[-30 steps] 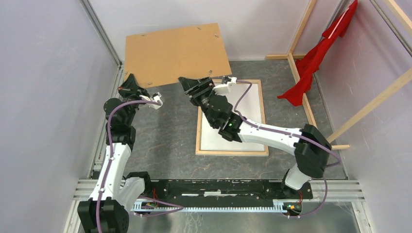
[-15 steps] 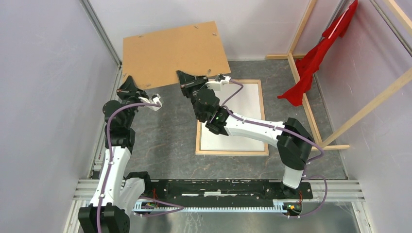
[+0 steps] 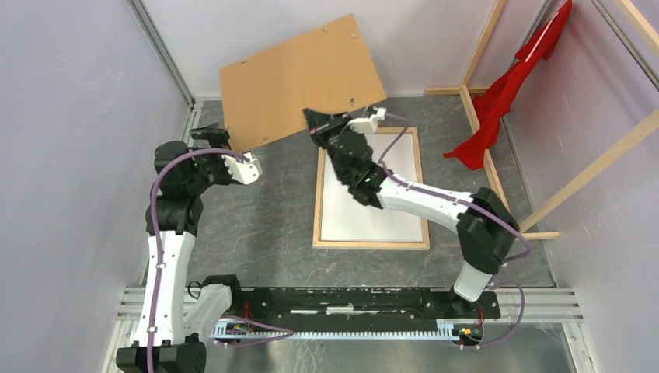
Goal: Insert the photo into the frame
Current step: Turn over the photo frame item at the center of the board, then place the photo frame item in the photo frame.
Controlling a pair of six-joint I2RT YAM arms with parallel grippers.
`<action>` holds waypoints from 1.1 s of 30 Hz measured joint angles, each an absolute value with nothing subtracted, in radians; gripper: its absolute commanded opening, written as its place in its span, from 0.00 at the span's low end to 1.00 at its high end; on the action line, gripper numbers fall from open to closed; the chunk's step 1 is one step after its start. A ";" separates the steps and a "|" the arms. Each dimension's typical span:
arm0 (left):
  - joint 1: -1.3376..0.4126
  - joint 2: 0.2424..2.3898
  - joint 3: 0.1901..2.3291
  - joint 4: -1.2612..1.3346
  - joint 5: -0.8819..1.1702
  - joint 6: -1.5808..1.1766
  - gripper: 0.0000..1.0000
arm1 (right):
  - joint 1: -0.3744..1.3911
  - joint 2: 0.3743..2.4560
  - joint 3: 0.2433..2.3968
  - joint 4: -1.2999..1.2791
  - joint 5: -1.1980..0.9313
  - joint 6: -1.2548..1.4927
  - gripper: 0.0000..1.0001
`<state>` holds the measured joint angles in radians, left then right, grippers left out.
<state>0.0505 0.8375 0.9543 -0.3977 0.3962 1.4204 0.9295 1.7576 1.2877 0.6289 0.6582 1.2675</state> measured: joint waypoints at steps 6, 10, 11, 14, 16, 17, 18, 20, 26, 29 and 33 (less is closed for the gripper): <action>0.050 0.883 1.182 -0.737 0.466 1.385 1.00 | 0.756 1.573 1.250 0.483 0.415 1.118 0.00; 0.050 0.895 1.264 -0.928 0.536 1.384 1.00 | 0.577 1.426 1.215 0.325 0.213 1.022 0.00; 0.050 0.897 1.273 -0.958 0.548 1.383 1.00 | 0.535 1.405 1.215 0.289 0.159 1.003 0.00; 0.050 0.922 1.304 -1.043 0.587 1.372 1.00 | 0.407 1.353 1.217 0.178 -0.037 0.944 0.00; 0.050 0.942 1.316 -1.075 0.614 1.357 1.00 | 0.328 1.331 1.217 0.093 -0.194 0.905 0.00; 0.050 0.955 1.317 -1.085 0.631 1.352 1.00 | 0.295 1.327 1.217 0.054 -0.284 0.886 0.00; 0.050 0.968 1.317 -1.095 0.643 1.342 1.00 | 0.273 1.327 1.217 0.020 -0.361 0.876 0.00; 0.050 0.997 1.316 -1.110 0.670 1.318 1.00 | 0.243 1.326 1.204 -0.039 -0.521 0.855 0.00; 0.050 1.082 1.312 -1.093 0.756 1.210 1.00 | 0.242 1.246 1.103 -0.194 -0.803 0.776 0.00; 0.050 1.102 1.292 -1.079 0.793 1.177 1.00 | 0.239 1.198 1.089 -0.241 -0.881 0.728 0.00; 0.050 1.115 1.246 -1.067 0.822 1.176 1.00 | 0.229 1.162 1.031 -0.217 -0.963 0.703 0.00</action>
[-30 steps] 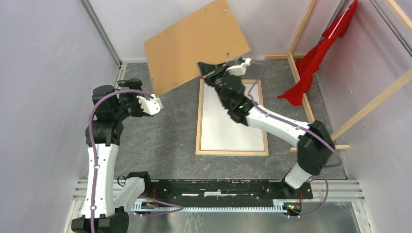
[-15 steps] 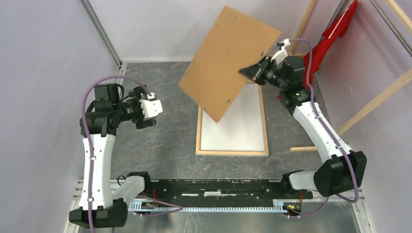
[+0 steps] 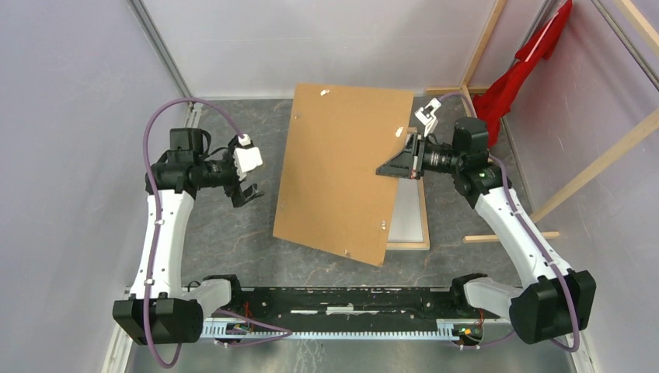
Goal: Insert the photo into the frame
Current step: Place the photo frame item in the photo frame.
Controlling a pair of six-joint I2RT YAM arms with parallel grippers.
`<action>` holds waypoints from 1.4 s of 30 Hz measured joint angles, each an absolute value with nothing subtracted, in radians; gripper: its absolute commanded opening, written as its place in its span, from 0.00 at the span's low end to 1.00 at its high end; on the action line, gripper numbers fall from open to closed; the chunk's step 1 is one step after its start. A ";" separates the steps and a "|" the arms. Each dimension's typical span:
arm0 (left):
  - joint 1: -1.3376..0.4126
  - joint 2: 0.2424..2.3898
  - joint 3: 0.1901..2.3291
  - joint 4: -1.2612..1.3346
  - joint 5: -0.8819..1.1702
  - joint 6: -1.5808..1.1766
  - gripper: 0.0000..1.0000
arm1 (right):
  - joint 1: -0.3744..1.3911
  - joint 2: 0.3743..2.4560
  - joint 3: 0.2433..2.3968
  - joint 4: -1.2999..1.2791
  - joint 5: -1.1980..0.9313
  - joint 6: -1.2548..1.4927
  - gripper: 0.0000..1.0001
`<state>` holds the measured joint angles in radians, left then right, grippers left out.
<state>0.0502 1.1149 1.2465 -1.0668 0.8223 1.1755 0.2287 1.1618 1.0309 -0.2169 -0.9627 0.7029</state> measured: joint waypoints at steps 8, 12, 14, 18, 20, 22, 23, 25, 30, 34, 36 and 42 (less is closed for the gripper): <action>0.050 1.141 1.175 -1.043 0.839 1.175 1.00 | 0.227 1.174 0.936 -0.204 -1.039 0.682 0.00; 0.050 1.177 1.175 -1.035 0.866 1.175 0.99 | 0.224 1.199 0.922 -0.188 -1.065 0.665 0.00; 0.050 1.206 1.175 -1.028 0.867 1.176 1.00 | 0.208 1.227 0.919 -0.188 -1.084 0.652 0.00; 0.047 1.271 1.175 -1.015 0.865 1.176 1.00 | 0.155 1.285 0.920 -0.191 -1.097 0.621 0.00; 0.039 1.304 1.175 -1.010 0.864 1.174 1.00 | 0.134 1.316 0.928 -0.213 -1.096 0.593 0.00; 0.023 1.336 1.175 -0.985 0.864 1.151 1.00 | 0.121 1.348 0.945 -0.234 -1.090 0.573 0.00; 0.014 1.347 1.175 -0.973 0.863 1.140 0.99 | 0.117 1.361 0.955 -0.242 -1.088 0.566 0.00; -0.021 1.370 1.168 -0.924 0.863 1.102 0.98 | 0.116 1.380 0.973 -0.249 -1.082 0.558 0.00; -0.094 1.407 1.102 -0.772 0.852 1.024 0.93 | 0.117 1.389 0.981 -0.255 -1.082 0.542 0.00; -0.110 1.460 1.029 -0.638 0.777 0.999 0.89 | 0.118 1.436 0.981 -0.273 -1.079 0.511 0.00; -0.111 1.491 1.009 -0.593 0.730 0.995 0.88 | 0.118 1.468 0.981 -0.279 -1.073 0.500 0.00; -0.131 1.562 0.966 -0.461 0.593 0.976 0.88 | 0.118 1.548 0.970 -0.291 -1.056 0.491 0.03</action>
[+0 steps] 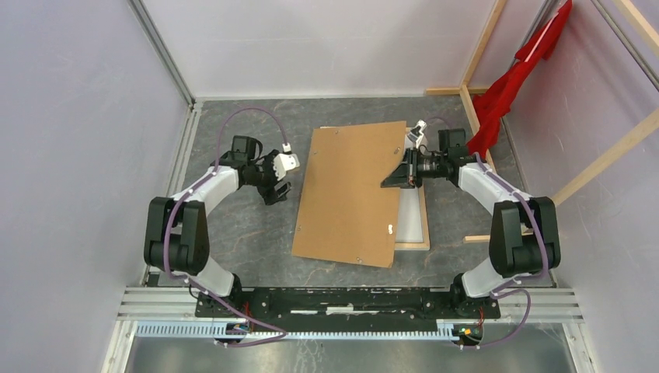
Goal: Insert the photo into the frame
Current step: Place the photo frame item in the photo frame.
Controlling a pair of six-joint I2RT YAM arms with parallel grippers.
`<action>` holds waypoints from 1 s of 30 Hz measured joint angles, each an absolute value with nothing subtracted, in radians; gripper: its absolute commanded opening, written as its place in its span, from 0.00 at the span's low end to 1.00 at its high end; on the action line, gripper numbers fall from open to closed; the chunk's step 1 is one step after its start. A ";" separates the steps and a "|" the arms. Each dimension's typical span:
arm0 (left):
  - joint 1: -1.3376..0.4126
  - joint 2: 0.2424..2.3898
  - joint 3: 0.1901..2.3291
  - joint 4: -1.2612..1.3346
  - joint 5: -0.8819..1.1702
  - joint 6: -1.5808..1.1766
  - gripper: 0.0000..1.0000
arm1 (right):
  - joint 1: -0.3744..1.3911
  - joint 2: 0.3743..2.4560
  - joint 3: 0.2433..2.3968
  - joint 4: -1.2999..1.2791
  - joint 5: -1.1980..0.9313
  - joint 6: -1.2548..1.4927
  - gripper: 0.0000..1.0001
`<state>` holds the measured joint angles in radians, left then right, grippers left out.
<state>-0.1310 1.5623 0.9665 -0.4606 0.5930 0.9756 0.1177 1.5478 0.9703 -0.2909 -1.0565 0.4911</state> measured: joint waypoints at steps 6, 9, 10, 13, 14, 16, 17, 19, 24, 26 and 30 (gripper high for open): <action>-0.181 1.625 0.925 -0.353 0.515 0.957 0.88 | 0.117 1.599 0.930 -0.291 -1.052 0.467 0.32; -0.205 1.654 0.917 -0.323 0.490 0.939 0.88 | 0.117 1.618 0.896 -0.292 -1.033 0.453 0.45; -0.213 1.661 0.916 -0.314 0.485 0.932 0.88 | 0.117 1.621 0.884 -0.289 -1.025 0.450 0.46; -0.237 1.674 0.916 -0.292 0.471 0.918 0.88 | 0.117 1.621 0.852 -0.286 -0.997 0.449 0.51; -0.244 1.677 0.916 -0.286 0.470 0.912 0.88 | 0.117 1.621 0.844 -0.286 -0.985 0.449 0.52; -0.255 1.677 0.915 -0.278 0.468 0.906 0.88 | 0.117 1.621 0.835 -0.286 -0.970 0.448 0.57; -0.259 1.677 0.915 -0.274 0.468 0.906 0.88 | 0.117 1.621 0.831 -0.283 -0.961 0.451 0.60; -0.263 1.677 0.908 -0.266 0.465 0.905 0.88 | 0.117 1.618 0.817 -0.266 -0.944 0.462 0.64; -0.266 1.675 0.894 -0.249 0.470 0.904 0.88 | 0.117 1.571 0.764 -0.226 -0.898 0.499 0.65; -0.266 1.674 0.892 -0.247 0.471 0.904 0.88 | 0.117 1.538 0.739 -0.185 -0.886 0.524 0.65; -0.268 1.674 0.892 -0.246 0.472 0.904 0.88 | 0.117 1.453 0.667 -0.083 -0.869 0.580 0.63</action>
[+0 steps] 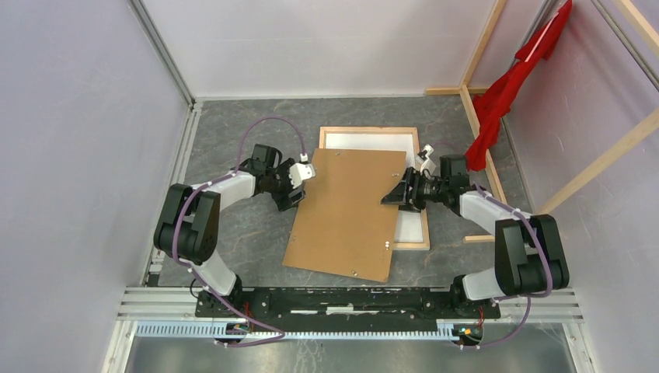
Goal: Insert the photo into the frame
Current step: Place the photo frame item in the photo frame.
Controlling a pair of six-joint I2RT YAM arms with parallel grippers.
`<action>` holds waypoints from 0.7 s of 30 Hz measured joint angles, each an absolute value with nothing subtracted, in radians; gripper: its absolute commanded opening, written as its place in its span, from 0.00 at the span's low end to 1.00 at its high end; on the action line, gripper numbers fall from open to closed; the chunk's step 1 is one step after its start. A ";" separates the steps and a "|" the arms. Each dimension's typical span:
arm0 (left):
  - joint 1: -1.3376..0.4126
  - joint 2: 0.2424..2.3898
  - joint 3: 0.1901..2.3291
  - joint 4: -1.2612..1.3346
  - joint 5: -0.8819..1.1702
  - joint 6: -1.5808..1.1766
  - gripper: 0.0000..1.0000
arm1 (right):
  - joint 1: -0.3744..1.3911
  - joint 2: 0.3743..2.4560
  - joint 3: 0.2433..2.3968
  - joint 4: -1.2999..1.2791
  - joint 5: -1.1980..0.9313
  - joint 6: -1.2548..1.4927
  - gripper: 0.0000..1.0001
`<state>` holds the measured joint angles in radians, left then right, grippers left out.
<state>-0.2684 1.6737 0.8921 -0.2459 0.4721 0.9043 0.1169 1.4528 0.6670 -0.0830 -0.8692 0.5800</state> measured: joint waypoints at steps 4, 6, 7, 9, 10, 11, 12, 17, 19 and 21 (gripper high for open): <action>-0.276 1.668 0.886 -0.245 0.472 0.904 0.88 | 0.117 1.399 0.630 -0.011 -0.859 0.624 0.54; -0.280 1.665 0.884 -0.247 0.473 0.904 0.88 | 0.117 1.396 0.627 0.020 -0.859 0.642 0.44; -0.282 1.664 0.883 -0.249 0.473 0.904 0.88 | 0.117 1.396 0.625 0.039 -0.859 0.653 0.37; -0.288 1.663 0.883 -0.255 0.473 0.904 0.89 | 0.117 1.396 0.616 0.085 -0.857 0.681 0.24; -0.289 1.663 0.883 -0.255 0.473 0.904 0.89 | 0.117 1.396 0.608 0.111 -0.855 0.696 0.21; -0.290 1.662 0.883 -0.257 0.473 0.904 0.89 | 0.117 1.396 0.601 0.131 -0.854 0.711 0.20; -0.290 1.662 0.883 -0.260 0.474 0.904 0.89 | 0.118 1.396 0.595 0.147 -0.853 0.722 0.19; -0.295 1.660 0.882 -0.277 0.485 0.904 0.90 | 0.119 1.404 0.605 0.172 -0.861 0.766 0.00; -0.295 1.658 0.883 -0.290 0.491 0.904 0.91 | 0.120 1.426 0.637 0.162 -0.876 0.789 0.00; -0.295 1.655 0.887 -0.307 0.498 0.887 0.92 | 0.116 1.460 0.696 0.141 -0.898 0.801 0.00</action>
<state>-0.2951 1.6554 0.8871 -0.3065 0.4976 0.8871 0.1162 1.4605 0.6956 0.1406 -0.8978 0.8013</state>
